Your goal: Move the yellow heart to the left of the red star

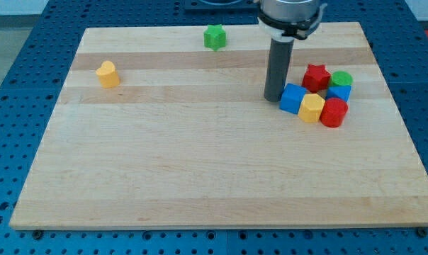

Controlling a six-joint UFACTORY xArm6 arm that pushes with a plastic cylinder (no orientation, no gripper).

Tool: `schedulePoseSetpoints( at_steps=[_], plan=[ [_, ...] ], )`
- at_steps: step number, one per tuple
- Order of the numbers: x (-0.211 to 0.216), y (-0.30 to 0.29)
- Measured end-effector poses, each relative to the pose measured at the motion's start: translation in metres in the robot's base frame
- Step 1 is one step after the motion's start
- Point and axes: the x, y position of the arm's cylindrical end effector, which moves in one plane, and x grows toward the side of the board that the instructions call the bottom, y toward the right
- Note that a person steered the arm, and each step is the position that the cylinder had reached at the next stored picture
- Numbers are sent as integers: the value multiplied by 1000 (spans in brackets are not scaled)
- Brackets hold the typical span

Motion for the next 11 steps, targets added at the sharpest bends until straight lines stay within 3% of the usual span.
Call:
schedulePoseSetpoints(
  at_steps=[2,4,6,7,9,11],
  plan=[
    [3,-31],
    [38,-155],
    [35,-279],
    [14,-326],
    [-60,-365],
    [-74,-358]
  ],
)
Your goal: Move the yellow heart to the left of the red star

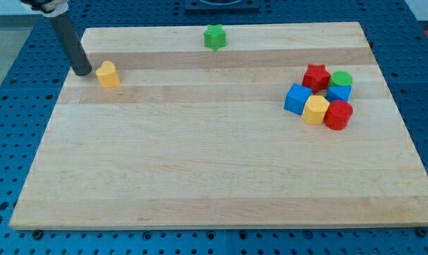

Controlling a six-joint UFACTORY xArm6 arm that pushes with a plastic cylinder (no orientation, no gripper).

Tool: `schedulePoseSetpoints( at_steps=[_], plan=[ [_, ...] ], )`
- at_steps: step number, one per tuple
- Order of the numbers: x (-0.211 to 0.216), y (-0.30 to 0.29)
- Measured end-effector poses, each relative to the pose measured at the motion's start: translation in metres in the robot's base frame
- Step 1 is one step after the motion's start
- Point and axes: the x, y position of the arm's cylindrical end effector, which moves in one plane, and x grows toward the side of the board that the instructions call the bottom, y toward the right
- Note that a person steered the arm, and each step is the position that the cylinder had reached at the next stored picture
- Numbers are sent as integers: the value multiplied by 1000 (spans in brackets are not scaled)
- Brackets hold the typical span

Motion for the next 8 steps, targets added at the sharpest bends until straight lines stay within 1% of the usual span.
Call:
schedulePoseSetpoints(
  at_steps=[2,4,5,8],
  plan=[
    [5,32],
    [38,61],
    [39,87],
    [88,132]
  ],
)
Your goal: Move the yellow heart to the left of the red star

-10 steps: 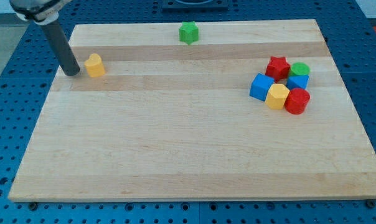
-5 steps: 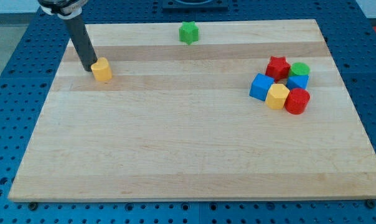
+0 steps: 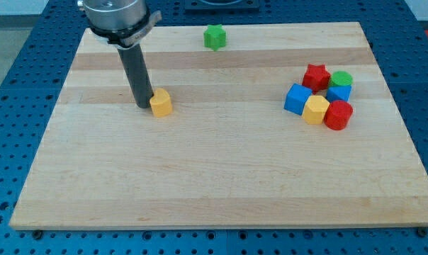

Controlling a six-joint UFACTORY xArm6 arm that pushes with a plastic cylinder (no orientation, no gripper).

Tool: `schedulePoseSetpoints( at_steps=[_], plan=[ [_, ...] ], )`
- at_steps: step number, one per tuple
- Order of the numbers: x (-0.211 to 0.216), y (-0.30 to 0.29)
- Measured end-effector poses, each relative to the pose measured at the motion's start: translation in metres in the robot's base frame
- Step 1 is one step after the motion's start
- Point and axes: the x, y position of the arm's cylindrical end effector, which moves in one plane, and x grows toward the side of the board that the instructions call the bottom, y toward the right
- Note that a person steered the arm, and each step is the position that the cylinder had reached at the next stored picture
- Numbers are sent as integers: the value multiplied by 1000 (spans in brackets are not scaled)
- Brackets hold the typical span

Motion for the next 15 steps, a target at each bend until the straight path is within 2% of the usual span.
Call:
schedulePoseSetpoints(
  at_steps=[4,8,10,11,15],
  plan=[
    [56,76],
    [27,69],
    [-2,74],
    [-4,86],
    [-22,199]
  ],
)
